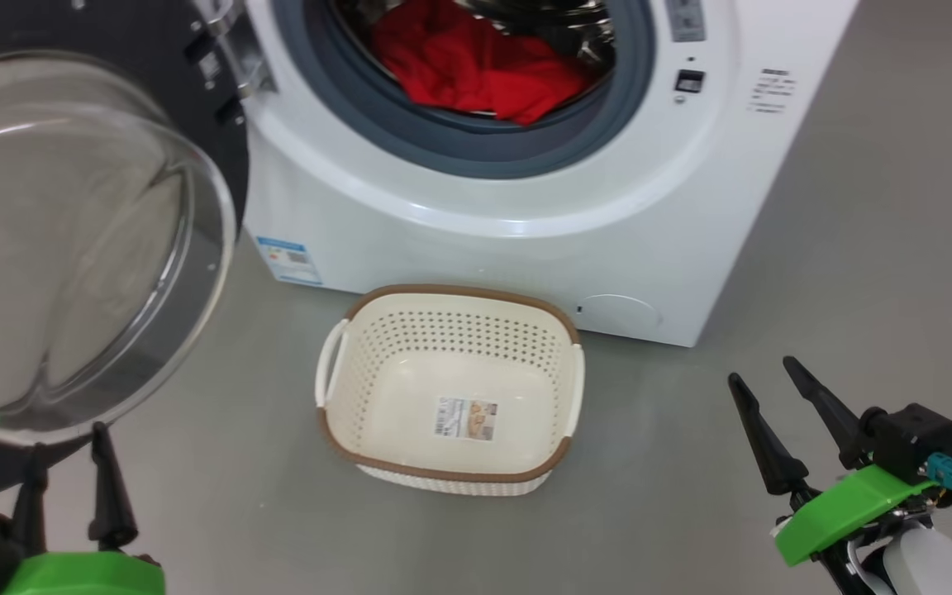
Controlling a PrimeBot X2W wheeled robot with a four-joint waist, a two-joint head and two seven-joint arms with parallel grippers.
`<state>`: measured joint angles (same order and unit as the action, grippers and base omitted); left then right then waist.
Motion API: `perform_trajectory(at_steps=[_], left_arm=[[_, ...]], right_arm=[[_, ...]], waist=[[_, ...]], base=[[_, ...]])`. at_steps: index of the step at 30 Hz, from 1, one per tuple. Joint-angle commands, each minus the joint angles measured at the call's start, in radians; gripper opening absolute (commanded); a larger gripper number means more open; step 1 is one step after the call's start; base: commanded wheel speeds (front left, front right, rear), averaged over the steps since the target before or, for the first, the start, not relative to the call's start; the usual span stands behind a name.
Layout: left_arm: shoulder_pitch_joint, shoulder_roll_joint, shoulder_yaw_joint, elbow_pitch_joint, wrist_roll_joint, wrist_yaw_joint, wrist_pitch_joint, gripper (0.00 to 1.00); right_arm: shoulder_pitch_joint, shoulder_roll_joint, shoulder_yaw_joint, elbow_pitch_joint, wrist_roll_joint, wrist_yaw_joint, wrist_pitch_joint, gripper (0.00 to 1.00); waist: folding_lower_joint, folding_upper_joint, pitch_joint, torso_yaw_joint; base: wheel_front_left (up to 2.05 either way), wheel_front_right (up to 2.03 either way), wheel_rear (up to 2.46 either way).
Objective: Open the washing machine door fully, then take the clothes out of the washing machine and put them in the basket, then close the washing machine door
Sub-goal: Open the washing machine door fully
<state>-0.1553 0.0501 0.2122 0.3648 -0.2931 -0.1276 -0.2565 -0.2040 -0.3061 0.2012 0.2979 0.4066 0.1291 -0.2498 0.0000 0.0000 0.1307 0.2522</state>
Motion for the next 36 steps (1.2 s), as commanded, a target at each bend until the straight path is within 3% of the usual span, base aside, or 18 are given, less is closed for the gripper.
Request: perform_trajectory(at_steps=[1, 20, 36], left_arm=[[0.005, 0.025, 0.015, -0.042, -0.01, -0.003, -0.005, 1.0], [0.051, 0.051, -0.154, -0.132, -0.058, -0.003, -0.005, 1.0], [0.06, 0.062, -0.213, -0.136, -0.075, -0.003, -0.005, 1.0]], right_arm=[[0.012, -0.004, 0.008, -0.024, -0.003, 0.002, -0.012, 1.0], [0.04, 0.006, -0.061, -0.043, -0.007, 0.002, -0.012, 1.0], [0.052, 0.019, -0.104, -0.061, -0.015, 0.002, -0.012, 1.0]], waist=[[0.0, 0.0, -0.009, -0.039], [0.0, 0.0, 0.0, -0.244], [0.0, 0.0, 0.003, -0.3]], base=[[0.0, 0.0, 0.0], [0.0, 0.0, 0.0], [0.0, 0.0, 0.0]])
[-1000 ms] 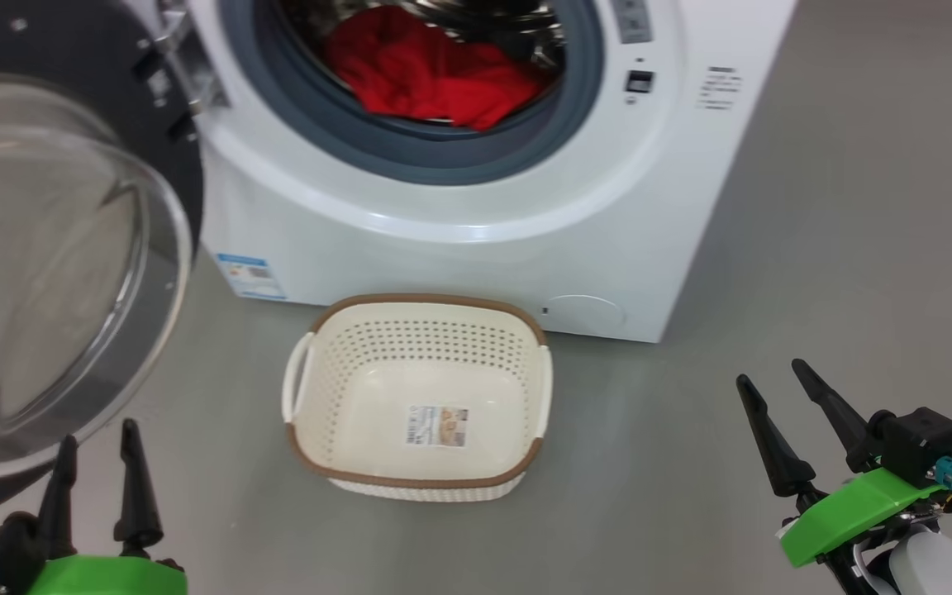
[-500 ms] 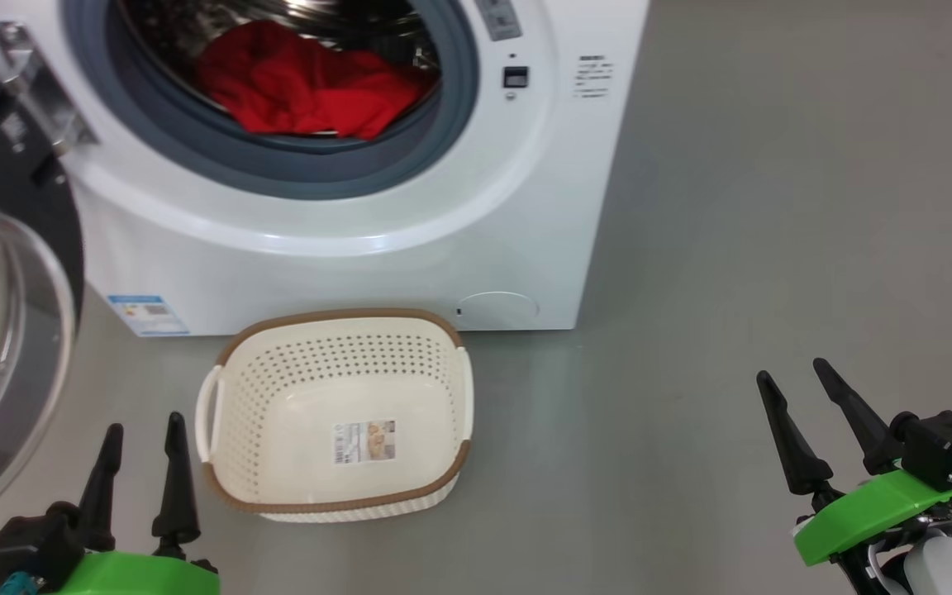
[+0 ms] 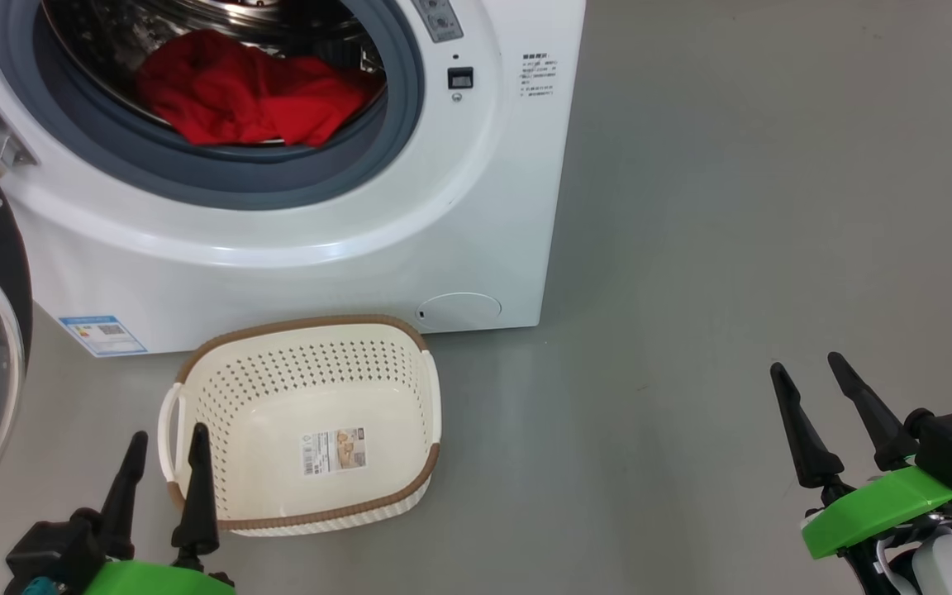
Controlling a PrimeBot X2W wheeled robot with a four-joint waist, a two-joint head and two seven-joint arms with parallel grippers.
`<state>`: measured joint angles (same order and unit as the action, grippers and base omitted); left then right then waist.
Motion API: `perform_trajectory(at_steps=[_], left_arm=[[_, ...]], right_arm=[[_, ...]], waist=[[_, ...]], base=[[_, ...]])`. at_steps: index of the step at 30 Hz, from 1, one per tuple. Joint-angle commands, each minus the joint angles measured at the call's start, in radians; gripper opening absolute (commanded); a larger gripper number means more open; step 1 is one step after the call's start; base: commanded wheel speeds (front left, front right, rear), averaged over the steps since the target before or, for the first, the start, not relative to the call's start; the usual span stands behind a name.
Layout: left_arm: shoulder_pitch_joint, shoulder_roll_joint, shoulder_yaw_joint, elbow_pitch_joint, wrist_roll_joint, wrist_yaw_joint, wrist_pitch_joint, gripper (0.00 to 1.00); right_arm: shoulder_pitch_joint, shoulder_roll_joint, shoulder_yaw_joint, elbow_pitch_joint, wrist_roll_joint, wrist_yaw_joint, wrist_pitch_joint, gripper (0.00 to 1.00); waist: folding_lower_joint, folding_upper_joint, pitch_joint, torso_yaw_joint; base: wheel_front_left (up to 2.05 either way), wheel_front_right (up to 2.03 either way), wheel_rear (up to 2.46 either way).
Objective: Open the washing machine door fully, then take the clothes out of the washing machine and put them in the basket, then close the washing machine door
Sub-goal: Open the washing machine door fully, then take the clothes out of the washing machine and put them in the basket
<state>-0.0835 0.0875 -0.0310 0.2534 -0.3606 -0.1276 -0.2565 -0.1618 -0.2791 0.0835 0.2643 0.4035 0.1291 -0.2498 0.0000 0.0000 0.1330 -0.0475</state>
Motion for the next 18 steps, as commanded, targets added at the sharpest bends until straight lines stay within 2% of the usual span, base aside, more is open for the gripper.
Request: perform_trajectory(at_steps=[1, 10, 18], left_arm=[[-0.013, 0.026, 0.028, -0.024, -0.009, -0.003, -0.005, 1.0], [-0.02, 0.032, 0.019, -0.029, 0.026, -0.003, -0.005, 1.0], [-0.021, 0.029, 0.018, -0.051, 0.009, -0.003, -0.005, 1.0]], right_arm=[[0.01, -0.007, 0.014, -0.028, -0.013, 0.002, -0.012, 1.0], [0.01, -0.008, 0.007, -0.033, -0.017, 0.002, -0.012, 1.0], [0.006, -0.01, 0.004, -0.034, -0.02, 0.002, -0.012, 1.0]], waist=[[0.0, 0.0, 0.002, -0.001], [0.0, 0.0, 0.005, 0.01], [0.0, 0.0, 0.009, 0.021]], base=[[0.0, 0.0, 0.0], [0.0, 0.0, 0.0], [0.0, 0.0, 0.0]])
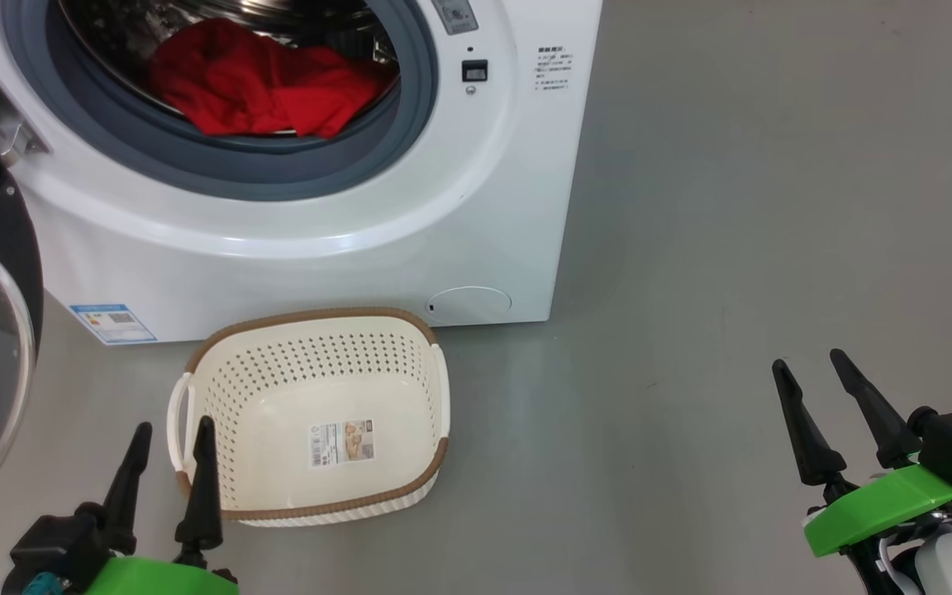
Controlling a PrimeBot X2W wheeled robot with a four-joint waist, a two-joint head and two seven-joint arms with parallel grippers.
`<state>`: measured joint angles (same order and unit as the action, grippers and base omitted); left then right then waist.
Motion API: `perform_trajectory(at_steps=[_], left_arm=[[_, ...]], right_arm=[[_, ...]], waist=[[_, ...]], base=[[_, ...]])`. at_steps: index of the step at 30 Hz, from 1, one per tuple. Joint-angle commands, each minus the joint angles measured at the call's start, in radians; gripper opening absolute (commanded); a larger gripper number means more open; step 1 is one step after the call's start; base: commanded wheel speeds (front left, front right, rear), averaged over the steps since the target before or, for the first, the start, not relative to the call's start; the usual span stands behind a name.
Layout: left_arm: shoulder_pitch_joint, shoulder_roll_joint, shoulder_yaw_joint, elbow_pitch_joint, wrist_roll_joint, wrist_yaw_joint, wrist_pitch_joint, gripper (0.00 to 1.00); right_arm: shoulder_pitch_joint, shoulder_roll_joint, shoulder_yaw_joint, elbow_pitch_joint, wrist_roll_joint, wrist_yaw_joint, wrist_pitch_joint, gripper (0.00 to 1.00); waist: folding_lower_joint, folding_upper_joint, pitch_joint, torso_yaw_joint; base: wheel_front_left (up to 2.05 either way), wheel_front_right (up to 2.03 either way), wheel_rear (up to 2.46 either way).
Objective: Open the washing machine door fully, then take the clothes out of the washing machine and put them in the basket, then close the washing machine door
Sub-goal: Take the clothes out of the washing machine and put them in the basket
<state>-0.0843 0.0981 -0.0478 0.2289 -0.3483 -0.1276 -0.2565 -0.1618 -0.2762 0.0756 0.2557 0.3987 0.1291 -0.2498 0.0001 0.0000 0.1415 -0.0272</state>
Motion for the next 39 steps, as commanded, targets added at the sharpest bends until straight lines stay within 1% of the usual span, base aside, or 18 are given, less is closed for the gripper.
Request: perform_trajectory(at_steps=[1, 9, 24, 33, 39], left_arm=[[-0.021, 0.019, 0.034, -0.028, -0.004, -0.003, -0.005, 1.0], [-0.023, 0.025, 0.023, -0.031, -0.017, -0.003, -0.005, 1.0], [-0.038, 0.021, 0.033, -0.03, 0.001, -0.003, -0.005, 1.0], [-0.038, 0.009, 0.021, -0.012, 0.008, -0.003, -0.005, 1.0], [-0.103, 0.006, -0.006, 0.043, 0.014, -0.003, -0.005, 1.0]], right_arm=[[0.006, -0.013, 0.012, -0.026, -0.016, 0.002, -0.012, 1.0], [0.003, -0.014, 0.019, -0.027, -0.018, 0.002, -0.012, 1.0], [-0.005, -0.011, 0.024, -0.027, -0.019, 0.002, -0.012, 1.0], [-0.005, -0.009, 0.027, -0.026, -0.019, 0.002, -0.012, 1.0], [-0.011, -0.004, 0.031, -0.027, -0.019, 0.002, -0.012, 1.0]], waist=[[-0.0001, 0.0, 0.001, 0.001], [-0.0001, 0.0, 0.004, 0.005], [-0.0001, 0.0, 0.016, 0.009], [-0.0001, 0.0, 0.023, 0.012], [-0.0001, 0.0, 0.042, 0.018]], base=[[0.0, 0.0, 0.0], [0.56, -0.64, 0.07], [1.45, -1.5, 0.05], [0.21, -0.21, 0.0], [0.0, 0.0, 0.0]])
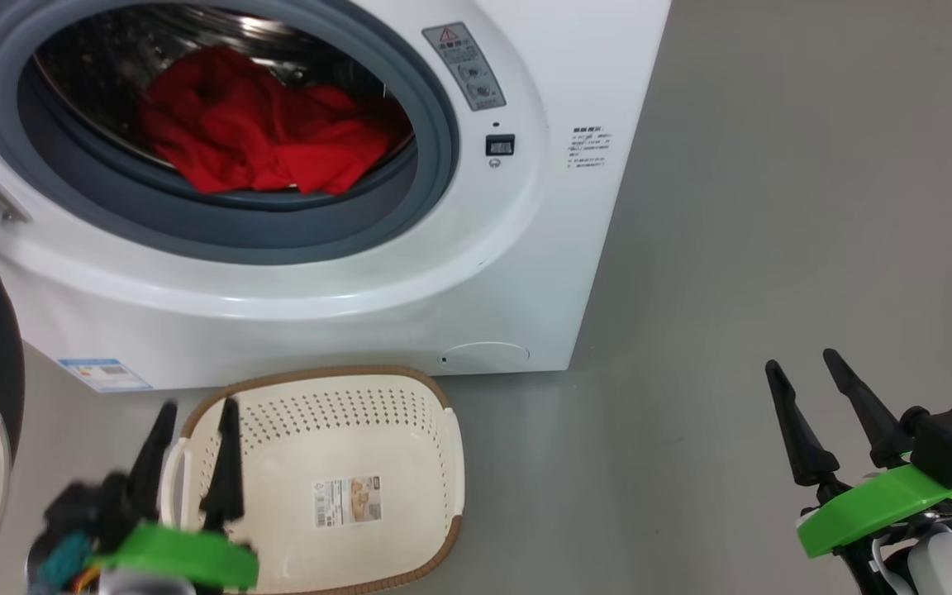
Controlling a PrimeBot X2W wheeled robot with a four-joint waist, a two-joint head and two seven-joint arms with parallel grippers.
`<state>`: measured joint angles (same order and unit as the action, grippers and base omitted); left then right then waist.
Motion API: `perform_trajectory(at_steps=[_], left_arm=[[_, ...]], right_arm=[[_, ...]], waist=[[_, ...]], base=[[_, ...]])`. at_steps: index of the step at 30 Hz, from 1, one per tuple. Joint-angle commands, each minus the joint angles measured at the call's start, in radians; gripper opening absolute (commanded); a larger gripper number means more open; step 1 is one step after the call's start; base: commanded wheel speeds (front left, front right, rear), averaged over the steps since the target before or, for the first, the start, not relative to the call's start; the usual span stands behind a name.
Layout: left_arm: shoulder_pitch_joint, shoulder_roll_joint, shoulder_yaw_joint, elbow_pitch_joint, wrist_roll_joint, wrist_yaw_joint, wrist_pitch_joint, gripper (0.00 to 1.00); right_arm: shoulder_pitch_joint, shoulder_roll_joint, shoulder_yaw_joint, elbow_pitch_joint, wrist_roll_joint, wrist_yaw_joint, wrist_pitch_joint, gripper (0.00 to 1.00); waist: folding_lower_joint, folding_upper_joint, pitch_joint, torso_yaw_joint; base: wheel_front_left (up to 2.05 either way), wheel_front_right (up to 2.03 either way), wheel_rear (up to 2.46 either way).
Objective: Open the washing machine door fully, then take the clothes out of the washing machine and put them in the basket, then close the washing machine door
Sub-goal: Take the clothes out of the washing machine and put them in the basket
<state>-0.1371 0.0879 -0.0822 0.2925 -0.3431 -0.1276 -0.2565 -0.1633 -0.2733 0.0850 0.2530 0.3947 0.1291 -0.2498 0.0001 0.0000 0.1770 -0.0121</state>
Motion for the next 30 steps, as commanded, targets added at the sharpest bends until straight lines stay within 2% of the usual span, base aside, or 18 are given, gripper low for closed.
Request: perform_trajectory(at_steps=[1, 9, 20, 30], left_arm=[[-0.078, 0.02, 0.019, -0.003, 0.013, -0.003, -0.005, 1.0], [-0.373, 0.045, -0.085, 0.203, -0.027, -0.003, 0.011, 1.0], [-0.8, 0.084, -0.196, 0.529, -0.075, -0.003, 0.232, 1.0], [-1.024, 0.103, -0.279, 0.743, -0.116, -0.003, 0.319, 1.0]], right_arm=[[-0.012, -0.005, 0.023, -0.024, -0.016, 0.002, -0.012, 1.0], [-0.039, 0.008, 0.04, -0.027, -0.019, 0.002, -0.012, 1.0], [-0.09, 0.036, 0.084, -0.034, -0.024, 0.002, -0.012, 1.0], [-0.164, 0.054, 0.117, -0.04, -0.026, 0.002, -0.012, 1.0]], waist=[[-0.0001, 0.0, 0.012, 0.004], [-0.0001, 0.0, 0.067, 0.0], [-0.0001, 0.0, 0.172, -0.041], [-0.0001, 0.0, 0.272, -0.098]], base=[[0.0, 0.0, 0.0], [0.0, 0.0, 0.0], [0.0, 0.0, 0.0], [0.0, 0.0, 0.0]])
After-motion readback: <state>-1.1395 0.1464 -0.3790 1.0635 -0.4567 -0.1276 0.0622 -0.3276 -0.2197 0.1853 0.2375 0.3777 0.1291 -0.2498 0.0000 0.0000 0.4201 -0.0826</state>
